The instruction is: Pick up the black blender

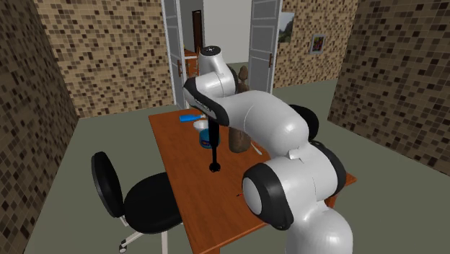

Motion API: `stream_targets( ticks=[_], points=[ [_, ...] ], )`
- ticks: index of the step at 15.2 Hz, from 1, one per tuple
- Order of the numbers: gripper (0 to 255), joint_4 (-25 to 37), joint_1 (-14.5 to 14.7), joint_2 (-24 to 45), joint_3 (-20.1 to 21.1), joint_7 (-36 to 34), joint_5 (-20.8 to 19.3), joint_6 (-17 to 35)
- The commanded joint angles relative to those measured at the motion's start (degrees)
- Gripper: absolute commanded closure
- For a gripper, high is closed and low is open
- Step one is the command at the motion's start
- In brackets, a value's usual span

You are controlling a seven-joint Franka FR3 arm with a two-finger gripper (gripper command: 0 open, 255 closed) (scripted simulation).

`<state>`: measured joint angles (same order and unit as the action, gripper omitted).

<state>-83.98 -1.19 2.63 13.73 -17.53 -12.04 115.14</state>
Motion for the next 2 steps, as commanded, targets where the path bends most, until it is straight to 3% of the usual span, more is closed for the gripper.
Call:
stream_targets(
  ticks=[1, 2],
  points=[
    [255, 1.78, 0.1, 0.65, 0.07, 0.09, -0.14, -1.1],
    [255, 1.77, 0.1, 0.64, 0.07, 0.09, -0.14, -1.1]
  ],
)
